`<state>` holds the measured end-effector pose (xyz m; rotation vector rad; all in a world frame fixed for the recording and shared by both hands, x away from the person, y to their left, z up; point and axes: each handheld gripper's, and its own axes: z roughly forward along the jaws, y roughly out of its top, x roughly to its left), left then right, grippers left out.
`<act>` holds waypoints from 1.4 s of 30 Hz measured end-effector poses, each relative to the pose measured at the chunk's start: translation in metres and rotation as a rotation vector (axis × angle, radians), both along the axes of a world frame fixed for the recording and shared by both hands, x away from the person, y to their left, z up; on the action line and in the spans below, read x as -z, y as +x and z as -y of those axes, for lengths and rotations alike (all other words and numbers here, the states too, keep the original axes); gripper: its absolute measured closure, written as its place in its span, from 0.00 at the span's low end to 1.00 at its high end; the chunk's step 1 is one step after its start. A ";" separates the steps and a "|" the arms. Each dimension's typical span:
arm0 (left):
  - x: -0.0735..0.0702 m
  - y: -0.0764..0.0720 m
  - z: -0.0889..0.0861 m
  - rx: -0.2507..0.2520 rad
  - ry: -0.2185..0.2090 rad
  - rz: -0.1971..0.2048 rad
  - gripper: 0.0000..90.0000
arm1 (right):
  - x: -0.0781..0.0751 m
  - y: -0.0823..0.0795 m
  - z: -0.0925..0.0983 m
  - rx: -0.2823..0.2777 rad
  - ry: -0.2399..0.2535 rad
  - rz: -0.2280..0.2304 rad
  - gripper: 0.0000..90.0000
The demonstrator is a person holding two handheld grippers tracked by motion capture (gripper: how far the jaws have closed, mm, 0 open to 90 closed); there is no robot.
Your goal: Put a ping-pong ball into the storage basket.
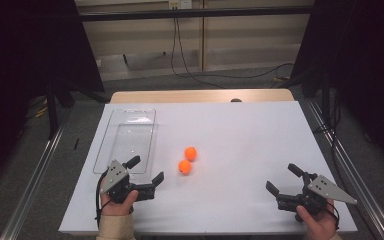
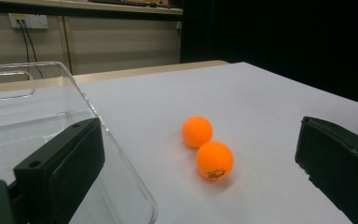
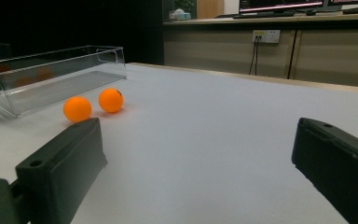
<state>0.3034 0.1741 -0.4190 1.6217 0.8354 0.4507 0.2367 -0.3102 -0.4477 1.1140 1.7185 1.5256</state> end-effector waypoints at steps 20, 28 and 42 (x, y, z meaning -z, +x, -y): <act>-0.003 0.002 0.024 0.030 0.047 -0.012 0.02 | 0.000 0.000 -0.001 -0.020 -0.006 0.009 0.02; 0.000 0.003 0.033 0.033 0.059 -0.035 0.02 | -0.001 0.000 -0.002 -0.026 -0.006 0.012 0.02; 0.005 0.006 0.045 0.052 0.085 -0.064 0.02 | -0.001 -0.001 -0.002 -0.034 -0.009 0.016 0.02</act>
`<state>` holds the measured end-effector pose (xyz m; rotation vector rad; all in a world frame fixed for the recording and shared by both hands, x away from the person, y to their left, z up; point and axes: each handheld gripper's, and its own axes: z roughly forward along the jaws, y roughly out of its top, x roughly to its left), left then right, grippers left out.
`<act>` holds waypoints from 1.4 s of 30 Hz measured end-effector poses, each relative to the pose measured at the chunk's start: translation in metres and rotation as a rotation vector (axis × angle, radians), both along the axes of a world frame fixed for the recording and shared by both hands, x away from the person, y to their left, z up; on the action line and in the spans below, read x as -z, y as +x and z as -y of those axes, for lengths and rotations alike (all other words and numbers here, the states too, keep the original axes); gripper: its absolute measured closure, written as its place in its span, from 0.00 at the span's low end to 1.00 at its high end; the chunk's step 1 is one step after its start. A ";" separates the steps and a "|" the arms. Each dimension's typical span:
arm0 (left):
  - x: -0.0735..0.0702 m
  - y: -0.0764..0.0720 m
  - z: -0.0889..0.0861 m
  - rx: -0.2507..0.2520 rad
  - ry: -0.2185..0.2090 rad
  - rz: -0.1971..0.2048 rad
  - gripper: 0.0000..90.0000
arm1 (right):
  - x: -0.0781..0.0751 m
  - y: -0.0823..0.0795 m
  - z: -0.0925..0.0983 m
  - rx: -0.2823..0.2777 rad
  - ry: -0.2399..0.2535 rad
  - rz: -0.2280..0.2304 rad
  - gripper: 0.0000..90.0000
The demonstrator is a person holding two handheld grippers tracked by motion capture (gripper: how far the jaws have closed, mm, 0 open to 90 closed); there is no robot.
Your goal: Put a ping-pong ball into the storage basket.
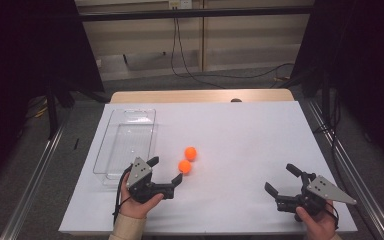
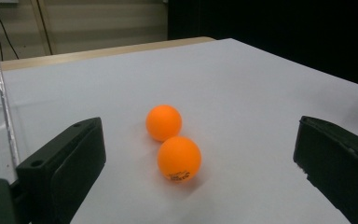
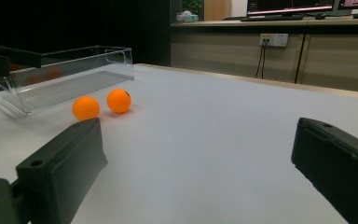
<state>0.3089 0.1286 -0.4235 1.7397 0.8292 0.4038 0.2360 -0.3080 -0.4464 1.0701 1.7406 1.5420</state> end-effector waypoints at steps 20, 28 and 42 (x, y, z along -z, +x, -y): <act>0.007 0.006 0.017 0.013 0.038 -0.033 0.02 | 0.000 0.000 -0.001 -0.010 -0.008 0.002 0.02; 0.010 0.008 0.023 0.015 0.063 -0.042 0.03 | 0.000 0.000 -0.002 -0.013 -0.013 0.004 0.02; 0.014 0.012 0.030 0.003 0.076 -0.066 0.03 | 0.000 0.000 -0.003 -0.022 -0.012 0.004 0.02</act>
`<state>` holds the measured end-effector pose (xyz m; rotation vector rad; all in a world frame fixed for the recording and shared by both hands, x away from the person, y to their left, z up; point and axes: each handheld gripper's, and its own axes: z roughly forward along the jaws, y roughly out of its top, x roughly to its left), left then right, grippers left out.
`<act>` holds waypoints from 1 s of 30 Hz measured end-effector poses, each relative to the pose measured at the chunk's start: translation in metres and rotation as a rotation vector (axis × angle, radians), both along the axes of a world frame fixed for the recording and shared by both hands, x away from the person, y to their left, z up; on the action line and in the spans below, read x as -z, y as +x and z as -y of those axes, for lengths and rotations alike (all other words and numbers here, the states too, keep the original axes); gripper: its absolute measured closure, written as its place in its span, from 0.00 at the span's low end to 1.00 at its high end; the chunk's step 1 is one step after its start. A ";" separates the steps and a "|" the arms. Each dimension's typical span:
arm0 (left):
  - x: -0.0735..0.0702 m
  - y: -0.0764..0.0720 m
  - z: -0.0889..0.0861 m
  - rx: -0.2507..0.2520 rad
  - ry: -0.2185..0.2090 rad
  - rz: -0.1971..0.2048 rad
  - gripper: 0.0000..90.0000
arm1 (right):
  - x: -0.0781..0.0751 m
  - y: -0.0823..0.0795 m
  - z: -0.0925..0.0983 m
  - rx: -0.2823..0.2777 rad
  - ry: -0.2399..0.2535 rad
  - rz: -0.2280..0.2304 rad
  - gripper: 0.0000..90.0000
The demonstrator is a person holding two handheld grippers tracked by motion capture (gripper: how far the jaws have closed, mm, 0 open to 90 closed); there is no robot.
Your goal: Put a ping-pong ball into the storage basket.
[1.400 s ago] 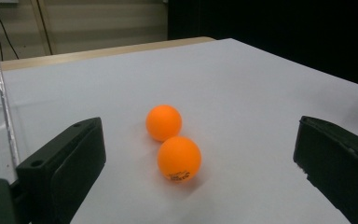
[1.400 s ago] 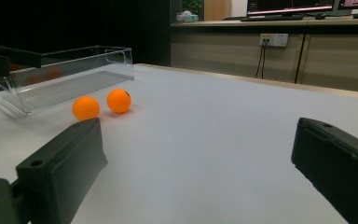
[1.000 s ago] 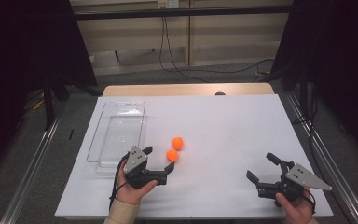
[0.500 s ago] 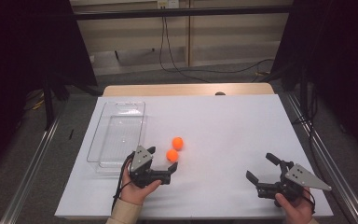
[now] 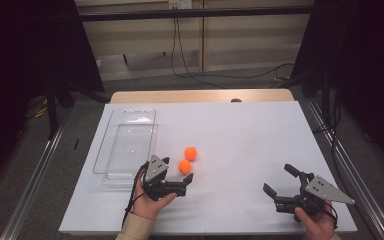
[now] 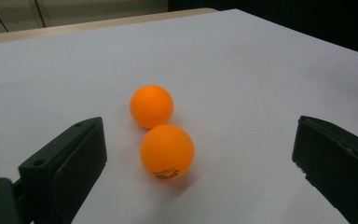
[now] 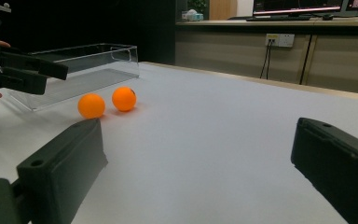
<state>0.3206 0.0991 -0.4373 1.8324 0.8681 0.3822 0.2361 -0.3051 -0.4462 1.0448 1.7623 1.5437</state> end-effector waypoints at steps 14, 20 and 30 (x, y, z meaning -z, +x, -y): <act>0.002 0.004 0.009 0.013 0.016 -0.013 0.03 | 0.000 0.000 -0.001 -0.002 -0.001 0.002 0.02; 0.003 0.006 0.011 0.007 0.024 -0.028 0.03 | 0.000 0.000 -0.001 -0.004 0.001 0.001 0.03; 0.006 0.009 0.014 0.001 0.046 -0.044 0.03 | 0.000 0.000 -0.001 -0.009 -0.003 0.006 0.03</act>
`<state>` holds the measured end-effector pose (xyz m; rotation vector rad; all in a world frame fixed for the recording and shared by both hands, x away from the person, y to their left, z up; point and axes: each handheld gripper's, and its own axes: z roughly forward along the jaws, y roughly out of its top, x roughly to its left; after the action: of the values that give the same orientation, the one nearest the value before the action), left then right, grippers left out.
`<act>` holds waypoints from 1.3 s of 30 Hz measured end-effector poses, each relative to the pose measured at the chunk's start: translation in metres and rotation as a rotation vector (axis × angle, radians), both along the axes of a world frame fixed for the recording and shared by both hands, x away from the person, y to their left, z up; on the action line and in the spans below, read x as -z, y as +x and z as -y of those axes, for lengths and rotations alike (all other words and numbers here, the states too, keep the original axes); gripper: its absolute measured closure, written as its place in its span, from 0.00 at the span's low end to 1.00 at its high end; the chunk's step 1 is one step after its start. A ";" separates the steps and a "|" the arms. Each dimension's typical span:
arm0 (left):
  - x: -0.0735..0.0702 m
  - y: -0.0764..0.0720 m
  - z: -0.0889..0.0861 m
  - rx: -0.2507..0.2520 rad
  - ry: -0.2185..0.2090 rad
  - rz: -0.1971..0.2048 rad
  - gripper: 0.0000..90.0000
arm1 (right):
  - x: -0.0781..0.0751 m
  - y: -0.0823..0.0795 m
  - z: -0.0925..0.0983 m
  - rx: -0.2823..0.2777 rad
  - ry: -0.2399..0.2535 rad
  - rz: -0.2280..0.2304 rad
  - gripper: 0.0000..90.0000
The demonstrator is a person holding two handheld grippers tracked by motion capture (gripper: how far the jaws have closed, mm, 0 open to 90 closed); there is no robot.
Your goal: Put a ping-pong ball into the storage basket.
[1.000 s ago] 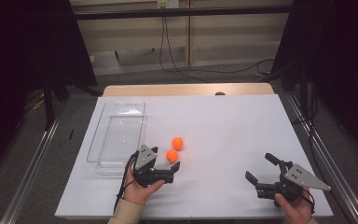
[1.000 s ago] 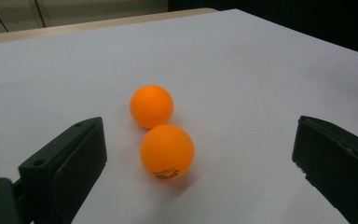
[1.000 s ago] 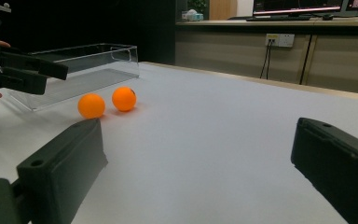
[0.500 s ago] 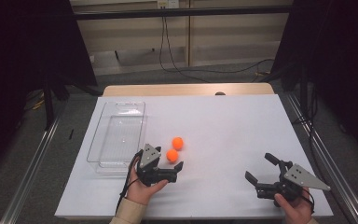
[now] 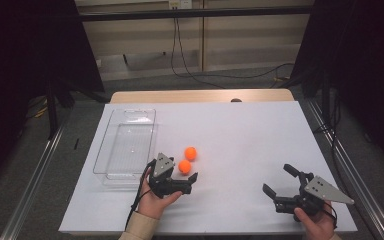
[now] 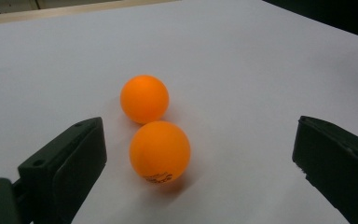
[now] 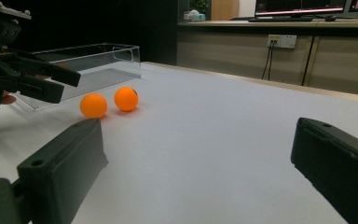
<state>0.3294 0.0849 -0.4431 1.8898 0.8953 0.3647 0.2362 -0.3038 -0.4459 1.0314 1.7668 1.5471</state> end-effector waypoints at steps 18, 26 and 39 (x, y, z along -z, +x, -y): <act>0.010 0.012 0.006 -0.050 0.047 -0.034 0.04 | 0.000 0.000 -0.001 -0.005 -0.001 0.002 0.03; 0.011 0.016 0.008 -0.071 0.056 -0.040 0.06 | 0.000 0.000 -0.001 -0.007 -0.004 0.003 0.03; 0.014 0.021 0.009 -0.074 0.082 -0.052 0.10 | 0.000 0.000 -0.001 -0.010 -0.003 0.002 0.03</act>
<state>0.3507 0.0763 -0.4568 1.9523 1.0006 0.4033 0.2362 -0.3026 -0.4456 1.0213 1.7749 1.5504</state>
